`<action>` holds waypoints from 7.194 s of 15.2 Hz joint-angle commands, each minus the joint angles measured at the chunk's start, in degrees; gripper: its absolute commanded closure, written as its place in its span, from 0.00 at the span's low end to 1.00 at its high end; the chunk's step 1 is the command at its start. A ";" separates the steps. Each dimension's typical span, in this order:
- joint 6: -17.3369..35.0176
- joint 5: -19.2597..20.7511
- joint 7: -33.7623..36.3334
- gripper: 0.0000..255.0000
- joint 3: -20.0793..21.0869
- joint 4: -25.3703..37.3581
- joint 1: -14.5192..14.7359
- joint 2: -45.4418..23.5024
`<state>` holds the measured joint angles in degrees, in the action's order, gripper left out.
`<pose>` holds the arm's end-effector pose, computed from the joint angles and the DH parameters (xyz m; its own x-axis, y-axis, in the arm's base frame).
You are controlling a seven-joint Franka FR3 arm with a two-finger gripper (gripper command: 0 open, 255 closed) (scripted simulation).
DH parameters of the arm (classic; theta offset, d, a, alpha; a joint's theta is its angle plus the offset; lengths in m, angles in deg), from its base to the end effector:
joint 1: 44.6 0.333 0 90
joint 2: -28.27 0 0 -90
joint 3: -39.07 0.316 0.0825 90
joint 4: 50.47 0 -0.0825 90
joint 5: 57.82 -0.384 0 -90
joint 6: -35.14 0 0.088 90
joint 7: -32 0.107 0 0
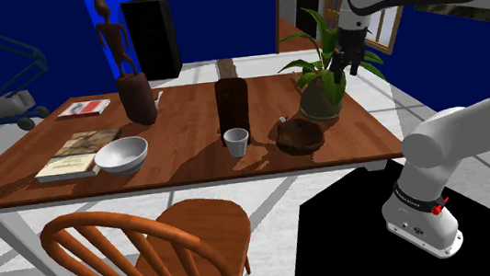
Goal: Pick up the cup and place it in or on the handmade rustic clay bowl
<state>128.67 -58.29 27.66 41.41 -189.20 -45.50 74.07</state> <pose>0.3078 0.0117 0.5689 0.9961 0.0882 0.0084 0.0880 -0.9959 0.0218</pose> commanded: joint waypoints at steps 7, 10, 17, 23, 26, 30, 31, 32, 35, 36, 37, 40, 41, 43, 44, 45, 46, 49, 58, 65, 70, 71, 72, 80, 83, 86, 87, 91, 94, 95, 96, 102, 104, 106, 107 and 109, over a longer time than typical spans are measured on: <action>5.29 -2.60 7.26 0.00 7.42 2.43 1.98 -8.65; 7.70 -3.10 10.96 0.00 11.00 4.62 2.62 -13.77; 12.10 -1.44 20.24 0.00 18.93 12.18 3.39 -27.48; 13.69 3.77 29.30 0.00 24.60 21.45 4.43 -41.22; 13.40 7.53 33.99 0.00 26.49 27.15 5.83 -48.74; 11.75 12.93 39.65 0.00 27.61 36.02 9.11 -59.17; 11.13 14.23 40.87 0.00 27.64 38.49 10.17 -61.81; 10.42 15.50 41.99 0.00 27.62 41.07 11.29 -64.46; 7.84 18.88 44.65 0.00 26.92 49.58 15.23 -72.44; 6.82 19.88 45.31 0.00 26.59 52.72 16.64 -75.15; 6.28 20.35 45.59 0.00 26.38 54.36 17.39 -76.51; 8.51 20.54 45.82 0.00 26.14 52.17 17.05 -76.58; 9.23 20.63 45.91 0.00 26.08 51.48 16.93 -76.64; 10.66 20.83 46.10 0.00 25.96 50.15 16.71 -76.79; 11.37 20.95 46.19 0.00 25.89 49.52 16.61 -76.89; 11.77 21.01 46.25 0.00 25.85 49.16 16.55 -76.95; 11.77 21.01 46.25 0.00 25.85 49.16 16.55 -76.95; 11.77 21.01 46.25 0.00 25.85 49.16 16.55 -76.95; 11.77 21.01 46.25 1.00 25.85 49.16 16.55 -76.95; 9.97 20.52 45.81 1.00 26.11 50.23 16.49 -76.09; 6.85 19.80 45.10 1.00 26.48 52.32 16.49 -74.86; 6.21 19.68 44.96 1.00 26.55 52.79 16.51 -74.65; 5.56 19.55 44.83 1.00 26.61 53.27 16.53 -74.44; 0.13 18.81 43.81 1.00 26.99 57.81 16.90 -73.28; -2.03 18.65 43.46 1.00 27.08 59.84 17.15 -73.07; -4.27 18.57 43.13 1.00 27.16 62.08 17.46 -72.99; -5.04 18.55 43.02 1.00 27.17 62.87 17.58 -73.00; -8.21 18.61 42.59 1.00 27.22 66.34 18.17 -73.21; -10.72 18.75 42.28 1.00 27.21 69.26 18.74 -73.58; -11.14 18.79 42.23 1.00 27.20 69.77 18.85 -73.66; -9.48 17.57 41.80 1.00 27.55 65.13 17.06 -70.44; -2.70 10.37 36.65 1.00 27.84 43.66 9.17 -53.16; -1.34 8.08 34.24 1.00 27.17 37.96 7.58 -47.78; -0.37 5.99 31.68 1.00 26.16 32.74 6.47 -42.58; -0.02 5.04 30.38 1.00 25.55 30.29 6.07 -40.04; 0.41 3.39 27.77 1.00 24.13 25.67 5.56 -35.11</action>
<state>128.55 -54.07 56.77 66.21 -160.94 -39.62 36.51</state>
